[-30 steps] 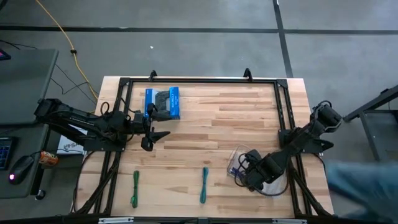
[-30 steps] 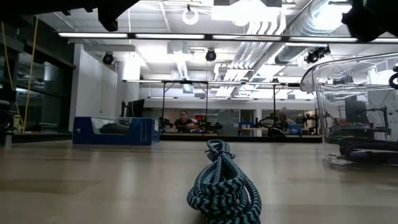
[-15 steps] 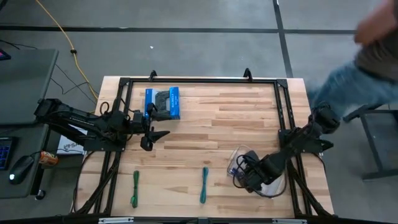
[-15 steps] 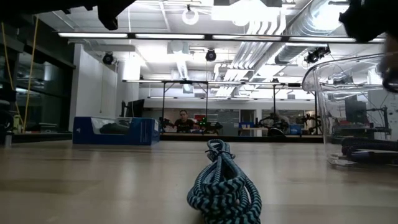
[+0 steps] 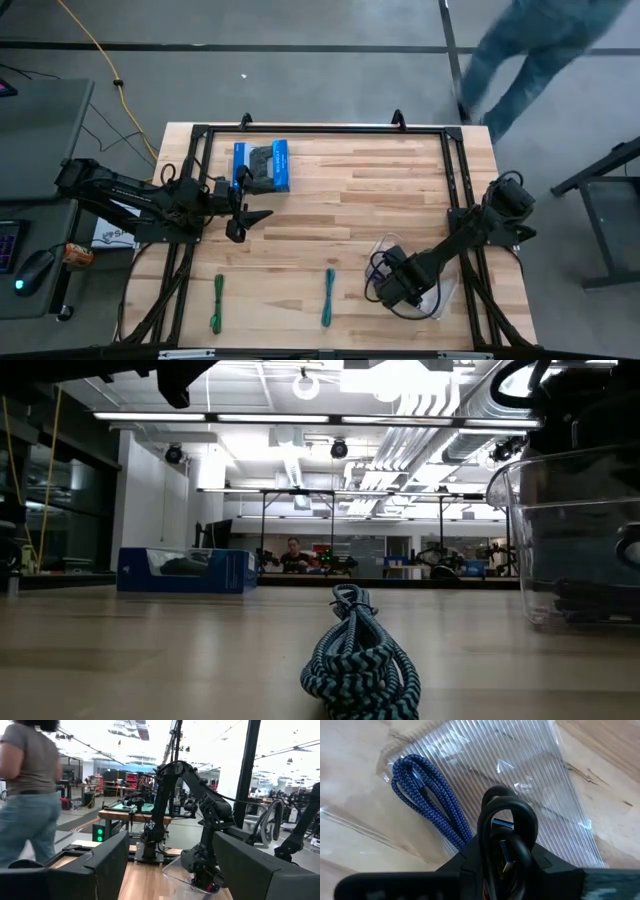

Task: Pick and place USB-C Cables
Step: Put the black usb cable into the transparent bin

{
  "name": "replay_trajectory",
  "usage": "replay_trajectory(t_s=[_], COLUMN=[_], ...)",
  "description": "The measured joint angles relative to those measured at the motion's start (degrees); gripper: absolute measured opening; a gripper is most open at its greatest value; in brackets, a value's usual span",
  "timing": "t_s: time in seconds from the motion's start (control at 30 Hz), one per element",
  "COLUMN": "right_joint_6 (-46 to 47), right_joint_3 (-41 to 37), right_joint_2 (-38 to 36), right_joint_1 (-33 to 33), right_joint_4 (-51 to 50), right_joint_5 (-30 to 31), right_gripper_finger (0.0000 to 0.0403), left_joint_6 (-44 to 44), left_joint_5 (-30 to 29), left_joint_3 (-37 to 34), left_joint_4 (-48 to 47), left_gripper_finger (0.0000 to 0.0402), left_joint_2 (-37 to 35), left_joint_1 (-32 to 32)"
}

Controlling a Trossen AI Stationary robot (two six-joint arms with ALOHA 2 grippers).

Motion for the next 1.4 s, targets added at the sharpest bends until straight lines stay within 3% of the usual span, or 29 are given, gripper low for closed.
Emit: replay_trajectory(t_s=[0.47,1.03,1.4], right_joint_6=[-2.03,-4.42,-5.79], right_joint_3=[0.0,-0.07,-0.11], right_joint_2=[0.13,0.13,0.15], right_joint_1=[0.04,0.04,0.0], right_joint_4=[0.17,0.44,0.03], right_joint_5=[0.2,-0.47,0.44], right_gripper_finger=[0.0098,0.0109,0.0212], left_joint_6=[-0.02,0.0,0.0], left_joint_5=[0.0,0.0,-0.02], left_joint_3=[0.0,0.0,0.0], left_joint_4=[0.0,-0.02,-0.02], left_gripper_finger=[0.0268,0.0268,0.0268], left_joint_2=[0.0,0.0,0.0], left_joint_1=[0.0,0.0,0.0])
